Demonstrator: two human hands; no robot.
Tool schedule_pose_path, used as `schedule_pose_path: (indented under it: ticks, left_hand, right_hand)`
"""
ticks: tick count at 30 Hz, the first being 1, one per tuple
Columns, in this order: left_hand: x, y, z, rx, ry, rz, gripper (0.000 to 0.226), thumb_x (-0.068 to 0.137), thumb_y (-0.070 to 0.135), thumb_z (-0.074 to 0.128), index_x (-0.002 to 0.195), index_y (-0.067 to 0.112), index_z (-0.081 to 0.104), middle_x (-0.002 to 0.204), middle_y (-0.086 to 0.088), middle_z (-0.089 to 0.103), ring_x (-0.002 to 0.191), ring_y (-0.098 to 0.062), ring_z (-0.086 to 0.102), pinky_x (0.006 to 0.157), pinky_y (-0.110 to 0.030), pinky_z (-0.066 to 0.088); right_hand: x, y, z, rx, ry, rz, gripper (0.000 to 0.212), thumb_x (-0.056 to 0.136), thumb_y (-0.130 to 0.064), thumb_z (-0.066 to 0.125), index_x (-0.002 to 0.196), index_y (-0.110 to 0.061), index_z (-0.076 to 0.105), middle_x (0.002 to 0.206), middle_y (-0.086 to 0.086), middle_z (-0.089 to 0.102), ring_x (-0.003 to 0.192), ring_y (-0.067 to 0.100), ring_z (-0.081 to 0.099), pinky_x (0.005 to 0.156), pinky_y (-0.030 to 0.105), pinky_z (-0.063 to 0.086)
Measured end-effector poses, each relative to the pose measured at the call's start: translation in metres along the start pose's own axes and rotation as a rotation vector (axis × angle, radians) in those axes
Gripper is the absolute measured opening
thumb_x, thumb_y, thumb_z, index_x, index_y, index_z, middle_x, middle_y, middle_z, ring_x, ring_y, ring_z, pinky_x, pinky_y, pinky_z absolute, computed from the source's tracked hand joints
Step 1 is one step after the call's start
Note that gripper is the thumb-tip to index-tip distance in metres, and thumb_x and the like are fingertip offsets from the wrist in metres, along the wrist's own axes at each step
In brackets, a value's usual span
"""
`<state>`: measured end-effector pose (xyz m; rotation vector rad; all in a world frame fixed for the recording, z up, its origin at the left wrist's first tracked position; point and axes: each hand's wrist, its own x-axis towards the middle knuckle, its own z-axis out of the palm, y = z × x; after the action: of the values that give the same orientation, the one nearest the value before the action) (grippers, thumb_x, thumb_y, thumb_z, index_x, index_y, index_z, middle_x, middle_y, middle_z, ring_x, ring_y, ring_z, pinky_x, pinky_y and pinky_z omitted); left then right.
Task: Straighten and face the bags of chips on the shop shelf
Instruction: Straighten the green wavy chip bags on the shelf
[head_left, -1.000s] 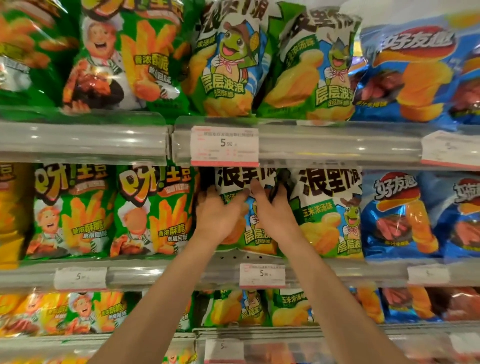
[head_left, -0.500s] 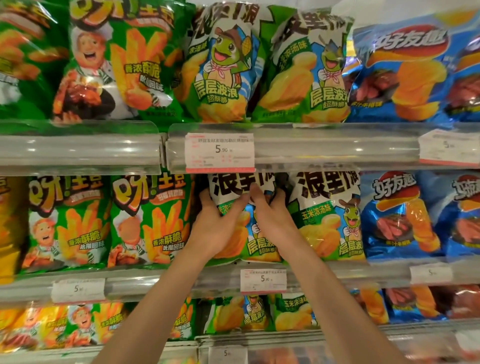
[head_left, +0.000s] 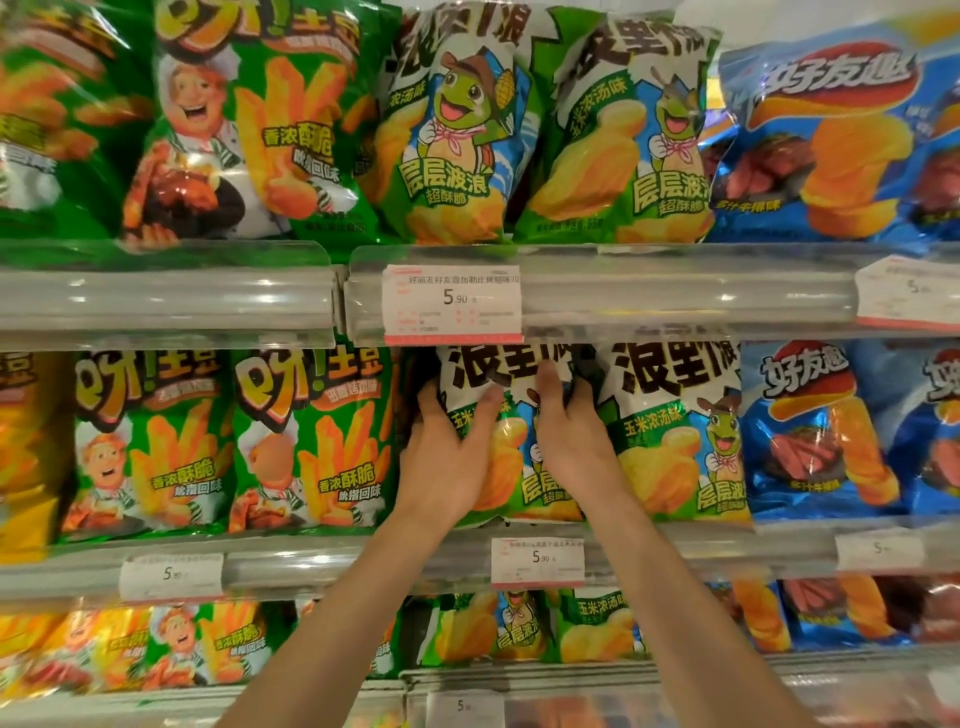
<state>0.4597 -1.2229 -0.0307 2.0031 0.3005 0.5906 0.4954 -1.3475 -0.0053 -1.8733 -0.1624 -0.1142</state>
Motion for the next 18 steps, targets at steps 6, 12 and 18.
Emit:
schedule_pose_path:
  ticks: [6,12,18]
  left_hand:
    - [-0.011,-0.007,-0.006,-0.113,-0.007,0.137,0.086,0.085,0.075,0.048,0.153,0.044,0.006,0.151,0.011,0.045,0.133,-0.013,0.049,0.112,-0.039,0.040]
    - [-0.012,-0.009,-0.002,-0.094,-0.004,0.151,0.097,0.079,0.076,0.058,0.152,0.051,-0.001,0.155,0.012,0.036,0.142,-0.014,0.037,0.115,-0.052,0.035]
    - [-0.011,-0.004,0.005,-0.080,-0.004,0.117,0.101,0.075,0.079,0.057,0.152,0.051,-0.003,0.154,0.005,0.035,0.137,-0.018,0.042,0.110,-0.052,0.041]
  right_hand:
    - [-0.023,0.012,-0.017,-0.247,0.007,-0.327,0.069,0.102,-0.055,0.034,0.160,-0.023,0.016,0.161,-0.001,0.032,0.144,0.016,0.037,0.111,0.028,0.033]
    - [-0.022,0.049,-0.061,-0.765,0.398,-0.705,0.052,0.101,-0.035,0.048,0.146,-0.009,0.047,0.155,0.013,0.040,0.146,0.031,0.032,0.117,0.052,0.031]
    - [-0.008,0.073,-0.078,-1.044,0.310,-0.508,0.080,0.097,-0.063,0.030,0.160,-0.017,0.015,0.168,0.014,0.006,0.155,0.034,0.000,0.124,0.058,0.005]
